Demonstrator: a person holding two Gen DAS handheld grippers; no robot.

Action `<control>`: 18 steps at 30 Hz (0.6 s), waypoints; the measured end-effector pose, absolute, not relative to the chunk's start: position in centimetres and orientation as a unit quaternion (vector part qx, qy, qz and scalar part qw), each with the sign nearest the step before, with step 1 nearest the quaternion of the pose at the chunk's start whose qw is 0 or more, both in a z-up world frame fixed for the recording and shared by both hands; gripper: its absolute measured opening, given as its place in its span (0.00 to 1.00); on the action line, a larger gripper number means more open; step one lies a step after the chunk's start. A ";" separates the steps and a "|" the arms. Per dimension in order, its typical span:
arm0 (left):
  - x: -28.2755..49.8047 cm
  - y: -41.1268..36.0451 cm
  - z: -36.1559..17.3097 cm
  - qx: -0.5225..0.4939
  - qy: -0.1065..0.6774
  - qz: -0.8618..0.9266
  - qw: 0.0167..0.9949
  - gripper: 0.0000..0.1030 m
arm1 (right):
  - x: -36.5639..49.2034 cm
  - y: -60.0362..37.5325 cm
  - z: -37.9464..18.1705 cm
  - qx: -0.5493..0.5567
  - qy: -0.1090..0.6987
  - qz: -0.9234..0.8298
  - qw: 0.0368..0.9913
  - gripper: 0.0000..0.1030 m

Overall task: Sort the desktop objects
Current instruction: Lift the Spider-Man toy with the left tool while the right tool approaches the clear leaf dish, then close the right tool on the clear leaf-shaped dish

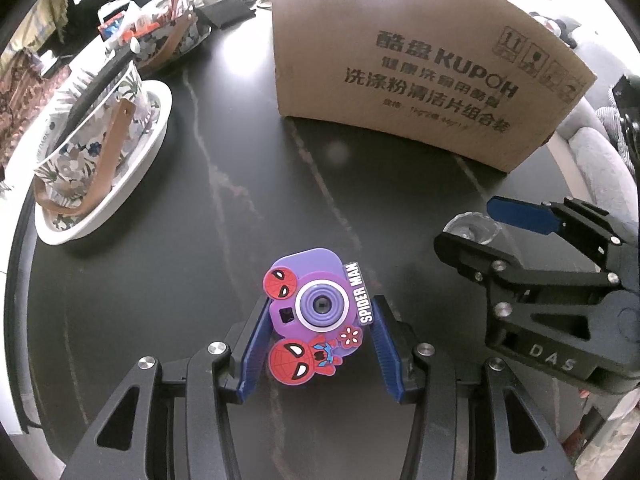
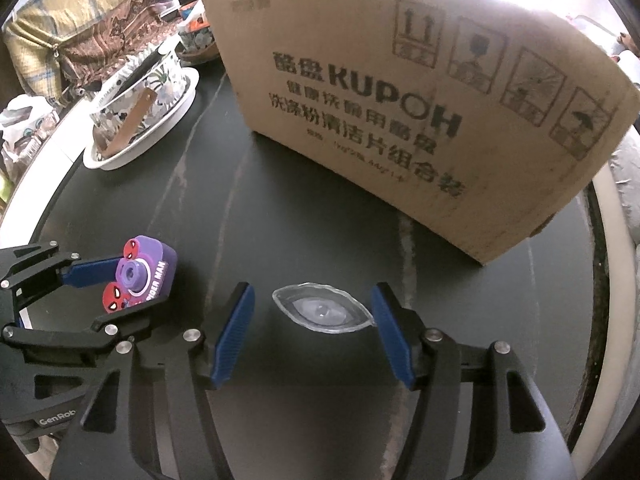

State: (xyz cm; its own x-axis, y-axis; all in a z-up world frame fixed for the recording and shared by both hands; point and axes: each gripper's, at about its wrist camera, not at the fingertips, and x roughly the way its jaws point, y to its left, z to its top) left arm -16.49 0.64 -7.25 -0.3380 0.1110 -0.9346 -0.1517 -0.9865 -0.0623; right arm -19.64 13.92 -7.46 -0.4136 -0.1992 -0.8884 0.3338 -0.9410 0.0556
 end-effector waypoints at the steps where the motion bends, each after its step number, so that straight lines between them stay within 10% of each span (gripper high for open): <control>1: -16.5 0.6 -7.3 -0.571 0.018 0.817 0.079 0.44 | -19.7 13.9 -7.6 0.519 0.067 -0.837 0.158 0.57; 8: -16.7 0.7 -7.6 -0.573 0.017 0.816 0.076 0.44 | -19.7 14.0 -8.3 0.525 0.078 -0.834 0.150 0.55; 13: -16.7 0.8 -7.8 -0.576 0.018 0.814 0.076 0.44 | -19.8 14.7 -8.4 0.533 0.056 -0.830 0.156 0.25; 18: -16.6 1.1 -7.8 -0.576 0.020 0.814 0.076 0.44 | -19.7 15.2 -8.2 0.534 0.045 -0.829 0.158 0.21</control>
